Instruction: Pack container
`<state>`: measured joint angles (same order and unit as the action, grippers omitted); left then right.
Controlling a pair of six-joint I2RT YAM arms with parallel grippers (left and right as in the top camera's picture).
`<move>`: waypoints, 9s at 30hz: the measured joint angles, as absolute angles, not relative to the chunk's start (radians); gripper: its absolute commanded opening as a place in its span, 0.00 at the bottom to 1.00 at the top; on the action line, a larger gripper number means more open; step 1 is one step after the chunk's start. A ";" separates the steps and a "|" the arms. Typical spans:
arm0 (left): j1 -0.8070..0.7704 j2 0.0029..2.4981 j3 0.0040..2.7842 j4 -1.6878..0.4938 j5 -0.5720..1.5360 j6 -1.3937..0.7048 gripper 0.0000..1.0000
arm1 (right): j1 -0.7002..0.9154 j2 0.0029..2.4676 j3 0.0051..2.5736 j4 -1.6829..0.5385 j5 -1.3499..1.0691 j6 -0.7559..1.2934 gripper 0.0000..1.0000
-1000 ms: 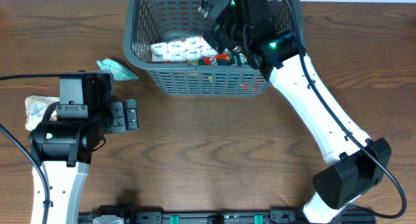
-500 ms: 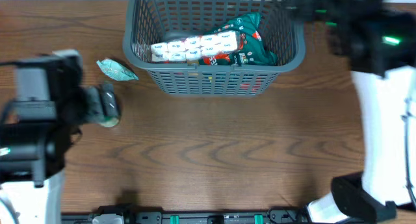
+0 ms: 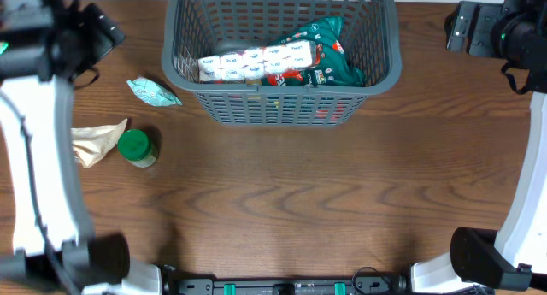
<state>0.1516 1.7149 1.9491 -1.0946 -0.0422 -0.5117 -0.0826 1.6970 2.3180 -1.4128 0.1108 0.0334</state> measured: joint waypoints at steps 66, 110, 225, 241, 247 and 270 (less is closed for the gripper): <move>0.149 2.333 1.921 -1.066 0.178 -0.637 0.06 | -0.091 1.697 2.314 -1.499 0.078 -0.019 0.99; -0.326 1.838 1.906 -0.628 0.173 0.991 0.06 | -0.091 1.697 2.314 -1.521 0.078 -0.041 0.99; 0.176 1.891 1.205 -0.803 0.025 -0.228 0.46 | -0.091 1.697 2.312 -1.573 0.039 -0.048 0.99; 0.176 1.852 1.422 -1.111 0.025 -0.231 0.06 | -0.091 1.697 2.312 -1.574 0.037 -0.048 0.99; 0.174 1.705 1.748 -1.221 0.025 -0.255 0.06 | -0.091 1.697 2.312 -1.574 0.036 -0.048 0.99; -0.300 1.818 2.061 -0.693 0.025 0.585 0.06 | -0.091 1.697 2.311 -1.578 0.036 -0.048 0.99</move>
